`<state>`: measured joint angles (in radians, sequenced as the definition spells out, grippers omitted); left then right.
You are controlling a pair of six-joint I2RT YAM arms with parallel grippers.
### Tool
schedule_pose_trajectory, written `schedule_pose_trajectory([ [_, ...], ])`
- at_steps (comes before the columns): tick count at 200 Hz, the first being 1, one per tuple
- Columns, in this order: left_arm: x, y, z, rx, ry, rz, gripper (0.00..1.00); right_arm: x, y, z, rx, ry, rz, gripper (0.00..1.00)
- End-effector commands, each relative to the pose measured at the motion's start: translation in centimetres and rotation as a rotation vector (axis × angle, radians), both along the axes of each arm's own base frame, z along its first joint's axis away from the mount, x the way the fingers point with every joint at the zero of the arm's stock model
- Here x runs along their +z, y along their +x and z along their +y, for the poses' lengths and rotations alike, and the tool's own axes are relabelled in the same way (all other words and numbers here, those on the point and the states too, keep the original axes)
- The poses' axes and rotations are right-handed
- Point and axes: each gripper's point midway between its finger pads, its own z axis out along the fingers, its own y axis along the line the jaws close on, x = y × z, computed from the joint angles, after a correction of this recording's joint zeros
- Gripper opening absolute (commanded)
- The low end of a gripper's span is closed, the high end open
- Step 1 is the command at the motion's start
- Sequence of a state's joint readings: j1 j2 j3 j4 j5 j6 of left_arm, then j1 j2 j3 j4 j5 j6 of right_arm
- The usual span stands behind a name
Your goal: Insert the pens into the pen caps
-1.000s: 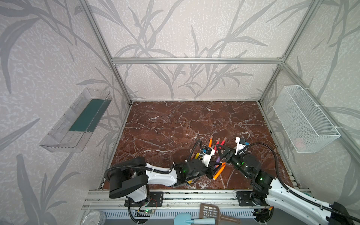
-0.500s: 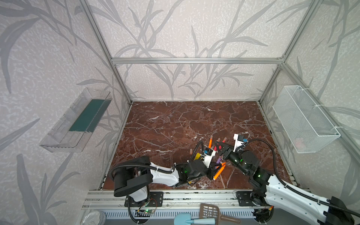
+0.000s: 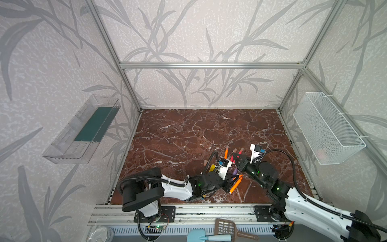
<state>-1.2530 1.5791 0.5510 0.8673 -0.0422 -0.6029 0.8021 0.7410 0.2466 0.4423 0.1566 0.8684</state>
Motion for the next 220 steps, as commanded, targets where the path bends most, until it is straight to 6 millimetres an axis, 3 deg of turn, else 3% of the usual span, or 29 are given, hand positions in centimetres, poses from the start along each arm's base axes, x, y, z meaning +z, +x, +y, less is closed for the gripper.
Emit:
schedule_pose_trajectory([
  [1,1.3,0.4,0.3,0.031,-0.020,-0.021,0.00,1.2,-0.3,0.7,0.038,0.020,-0.025,0.06],
  [20,2.1,1.0,0.8,0.052,-0.027,-0.028,0.00,0.7,-0.5,0.9,0.055,0.022,-0.020,0.00],
  [88,7.1,3.7,2.0,0.058,-0.083,-0.038,0.00,-0.3,-2.4,2.6,0.123,0.001,-0.068,0.00],
  [112,8.8,5.3,2.9,0.145,0.002,-0.125,0.00,-1.6,-2.7,3.1,0.115,-0.005,0.010,0.00],
  [155,10.3,8.8,4.5,0.336,0.150,-0.269,0.00,-3.1,-3.7,5.3,0.151,0.028,0.136,0.00],
  [185,10.5,9.2,4.6,0.351,0.169,-0.282,0.00,-3.2,-4.7,6.6,0.197,0.022,0.144,0.00],
  [220,11.0,9.0,5.0,0.244,0.067,-0.208,0.00,-2.1,-5.4,6.6,0.230,0.025,-0.007,0.00],
])
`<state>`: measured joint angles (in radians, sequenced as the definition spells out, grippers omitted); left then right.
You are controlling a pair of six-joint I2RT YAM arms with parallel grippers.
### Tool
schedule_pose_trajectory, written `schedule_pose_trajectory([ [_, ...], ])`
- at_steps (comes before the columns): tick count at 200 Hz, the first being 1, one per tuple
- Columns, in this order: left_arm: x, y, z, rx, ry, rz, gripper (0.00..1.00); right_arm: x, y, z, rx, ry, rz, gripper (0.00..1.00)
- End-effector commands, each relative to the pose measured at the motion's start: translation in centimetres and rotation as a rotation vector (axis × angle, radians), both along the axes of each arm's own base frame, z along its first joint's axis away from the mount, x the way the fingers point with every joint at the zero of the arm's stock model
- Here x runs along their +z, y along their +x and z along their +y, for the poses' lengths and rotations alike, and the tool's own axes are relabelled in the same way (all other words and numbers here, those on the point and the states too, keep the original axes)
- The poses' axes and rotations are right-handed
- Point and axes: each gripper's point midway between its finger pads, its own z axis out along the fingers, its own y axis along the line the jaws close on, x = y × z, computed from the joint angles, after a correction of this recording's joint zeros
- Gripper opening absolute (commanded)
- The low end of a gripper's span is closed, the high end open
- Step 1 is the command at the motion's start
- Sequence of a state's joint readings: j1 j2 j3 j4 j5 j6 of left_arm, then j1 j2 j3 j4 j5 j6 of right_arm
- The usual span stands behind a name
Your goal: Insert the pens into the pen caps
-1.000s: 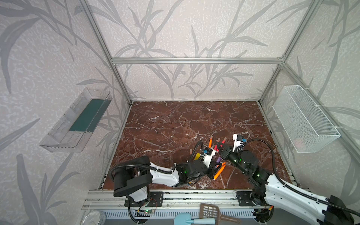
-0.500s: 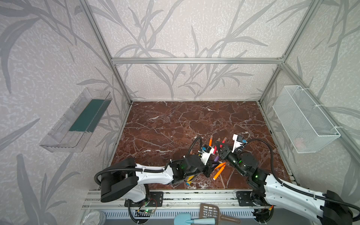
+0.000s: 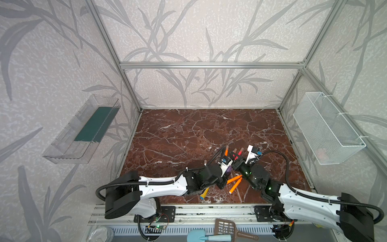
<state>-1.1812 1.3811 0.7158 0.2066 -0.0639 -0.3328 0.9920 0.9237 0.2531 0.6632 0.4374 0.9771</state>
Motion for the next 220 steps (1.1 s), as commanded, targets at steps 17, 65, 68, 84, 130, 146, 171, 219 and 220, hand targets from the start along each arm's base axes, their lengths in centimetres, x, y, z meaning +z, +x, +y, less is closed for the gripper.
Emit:
schedule_pose_trajectory([
  [17,11.5,6.6,1.6,0.154,-0.412,-0.074,0.00,-1.6,-5.7,4.6,0.347,-0.064,-0.089,0.00],
  [65,12.9,5.2,2.5,0.086,-0.480,-0.039,0.00,-1.1,-6.6,6.1,0.400,-0.050,-0.125,0.00],
  [68,13.0,5.2,2.7,0.084,-0.486,-0.036,0.00,-1.1,-6.8,6.2,0.406,-0.048,-0.130,0.00],
  [84,13.2,5.3,3.2,0.092,-0.497,-0.035,0.00,-0.9,-7.1,6.6,0.419,-0.040,-0.144,0.00],
  [130,13.0,6.2,4.7,0.166,-0.464,-0.071,0.00,-2.2,-6.8,7.8,0.419,-0.071,-0.035,0.00],
  [146,12.8,6.7,5.2,0.206,-0.447,-0.092,0.00,-3.5,-7.0,8.2,0.414,-0.107,0.059,0.00],
  [171,12.6,6.9,5.4,0.218,-0.430,-0.103,0.00,-3.7,-7.1,8.5,0.403,-0.111,0.072,0.00],
  [219,11.7,5.1,4.4,0.131,-0.427,-0.093,0.00,-3.3,-6.1,6.4,0.304,-0.163,0.074,0.03],
  [220,11.6,5.0,4.3,0.127,-0.428,-0.093,0.00,-3.4,-6.1,6.3,0.303,-0.165,0.074,0.03],
])
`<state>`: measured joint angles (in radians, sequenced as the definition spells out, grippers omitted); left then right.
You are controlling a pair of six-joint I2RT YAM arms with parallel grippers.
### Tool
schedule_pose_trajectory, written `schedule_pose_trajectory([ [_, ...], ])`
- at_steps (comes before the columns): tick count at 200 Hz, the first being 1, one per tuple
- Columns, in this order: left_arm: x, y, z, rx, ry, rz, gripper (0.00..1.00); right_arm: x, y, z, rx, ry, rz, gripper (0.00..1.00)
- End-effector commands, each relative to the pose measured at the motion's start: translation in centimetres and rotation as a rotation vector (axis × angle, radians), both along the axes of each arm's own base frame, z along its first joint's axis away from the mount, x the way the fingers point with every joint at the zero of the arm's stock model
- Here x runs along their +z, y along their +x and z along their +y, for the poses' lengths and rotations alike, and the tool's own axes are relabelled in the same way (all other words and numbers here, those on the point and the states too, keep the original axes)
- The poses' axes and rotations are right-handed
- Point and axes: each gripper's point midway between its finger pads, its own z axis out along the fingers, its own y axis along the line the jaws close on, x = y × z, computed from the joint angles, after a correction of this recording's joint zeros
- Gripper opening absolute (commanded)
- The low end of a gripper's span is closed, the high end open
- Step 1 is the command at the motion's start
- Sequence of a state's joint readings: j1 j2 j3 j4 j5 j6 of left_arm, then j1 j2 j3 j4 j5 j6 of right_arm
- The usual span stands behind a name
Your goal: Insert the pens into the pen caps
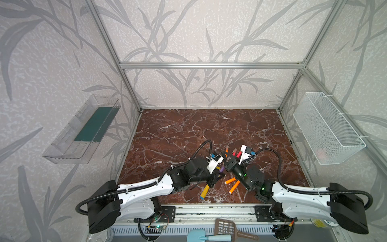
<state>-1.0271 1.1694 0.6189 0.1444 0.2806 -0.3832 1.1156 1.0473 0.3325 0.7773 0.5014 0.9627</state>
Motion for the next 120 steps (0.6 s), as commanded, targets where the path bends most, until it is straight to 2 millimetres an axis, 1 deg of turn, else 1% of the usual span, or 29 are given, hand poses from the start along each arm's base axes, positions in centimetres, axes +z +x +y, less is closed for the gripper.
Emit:
schedule_pose_trajectory([
  [1,9.3,6.5,0.8,0.285,-0.283,-0.222,0.00,-5.8,-4.8,2.4,0.240,-0.222,0.107,0.03],
  [16,9.1,5.2,0.1,0.246,-0.277,-0.247,0.00,-5.6,-4.7,1.7,0.217,-0.237,0.108,0.09],
  [32,8.6,3.7,-0.5,0.226,-0.252,-0.287,0.00,-5.6,-4.7,1.1,0.204,-0.252,0.103,0.13],
  [51,8.1,2.2,-1.2,0.204,-0.243,-0.325,0.00,-5.4,-4.6,0.6,0.192,-0.263,0.096,0.15],
  [82,7.1,1.5,-2.2,0.183,-0.242,-0.322,0.00,-5.1,-4.7,0.5,0.199,-0.278,0.080,0.23],
  [103,6.9,1.1,-2.5,0.174,-0.256,-0.326,0.00,-5.2,-4.7,0.4,0.200,-0.284,0.079,0.30],
  [120,6.7,0.9,-2.6,0.169,-0.251,-0.324,0.00,-5.3,-4.7,0.3,0.194,-0.289,0.081,0.34],
])
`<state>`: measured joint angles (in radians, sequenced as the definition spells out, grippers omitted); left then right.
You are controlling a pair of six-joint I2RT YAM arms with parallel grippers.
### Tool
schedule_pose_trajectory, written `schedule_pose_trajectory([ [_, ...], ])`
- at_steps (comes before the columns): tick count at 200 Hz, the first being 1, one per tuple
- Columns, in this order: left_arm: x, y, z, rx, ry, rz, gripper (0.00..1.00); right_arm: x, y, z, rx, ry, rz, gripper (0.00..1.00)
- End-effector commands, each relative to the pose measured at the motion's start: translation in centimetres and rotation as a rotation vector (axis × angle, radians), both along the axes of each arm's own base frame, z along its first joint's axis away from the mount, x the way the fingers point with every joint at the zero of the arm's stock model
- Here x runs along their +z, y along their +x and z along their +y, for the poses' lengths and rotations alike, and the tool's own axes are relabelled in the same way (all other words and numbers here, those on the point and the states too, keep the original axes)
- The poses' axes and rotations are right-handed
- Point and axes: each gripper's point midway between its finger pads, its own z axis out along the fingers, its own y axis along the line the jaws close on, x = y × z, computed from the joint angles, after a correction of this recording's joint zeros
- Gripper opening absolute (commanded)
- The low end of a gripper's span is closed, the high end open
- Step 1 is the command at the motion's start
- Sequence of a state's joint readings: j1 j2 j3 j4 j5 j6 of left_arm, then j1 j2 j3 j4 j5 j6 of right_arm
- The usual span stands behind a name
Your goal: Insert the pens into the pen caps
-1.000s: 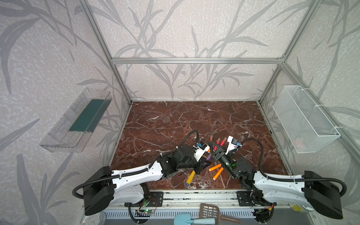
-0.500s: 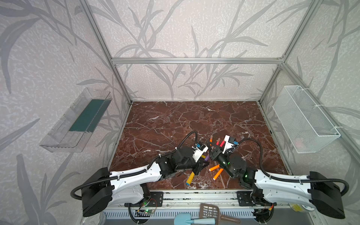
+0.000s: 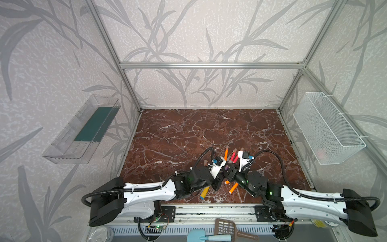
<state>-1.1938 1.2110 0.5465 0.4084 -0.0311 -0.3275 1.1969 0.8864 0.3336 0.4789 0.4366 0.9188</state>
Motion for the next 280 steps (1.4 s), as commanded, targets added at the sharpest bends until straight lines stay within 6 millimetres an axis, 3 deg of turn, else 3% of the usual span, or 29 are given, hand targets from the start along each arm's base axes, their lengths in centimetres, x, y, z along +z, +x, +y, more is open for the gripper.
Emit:
schedule_pose_trajectory([
  [1,5.8,1.1,-0.7,0.052,-0.195,-0.109,0.00,-3.5,-0.9,-0.2,0.043,-0.135,0.042,0.34],
  [36,5.6,0.3,-0.9,0.024,-0.211,-0.102,0.00,-3.3,-0.9,-0.1,0.045,-0.132,0.036,0.30],
  [51,5.6,0.3,-0.8,0.028,-0.210,-0.105,0.00,-3.3,-0.9,0.1,0.050,-0.131,0.036,0.16],
  [66,5.6,0.4,-0.8,0.037,-0.208,-0.106,0.00,-3.4,-0.9,0.2,0.050,-0.132,0.037,0.09],
  [124,5.4,0.5,-0.5,0.048,-0.216,-0.099,0.02,-3.7,-0.4,-0.9,-0.002,-0.164,0.040,0.00],
  [144,5.4,0.5,-0.1,0.058,-0.222,-0.100,0.24,-3.8,0.5,-2.9,-0.099,-0.211,0.029,0.00],
  [170,4.4,1.2,1.3,0.122,-0.170,-0.102,0.55,-4.5,1.8,-7.4,-0.283,-0.362,0.006,0.00],
  [193,2.9,3.1,3.6,0.271,-0.074,-0.107,0.71,-6.2,2.8,-11.7,-0.427,-0.503,0.061,0.00],
  [220,1.5,4.9,6.3,0.413,0.007,-0.104,0.76,-9.9,4.3,-15.8,-0.517,-0.525,0.212,0.00],
  [244,0.8,6.0,8.0,0.486,0.029,-0.083,0.78,-12.6,5.7,-17.1,-0.502,-0.423,0.327,0.00],
  [280,-0.4,7.4,9.3,0.536,0.068,-0.038,0.78,-14.0,7.5,-17.9,-0.513,-0.331,0.401,0.00],
])
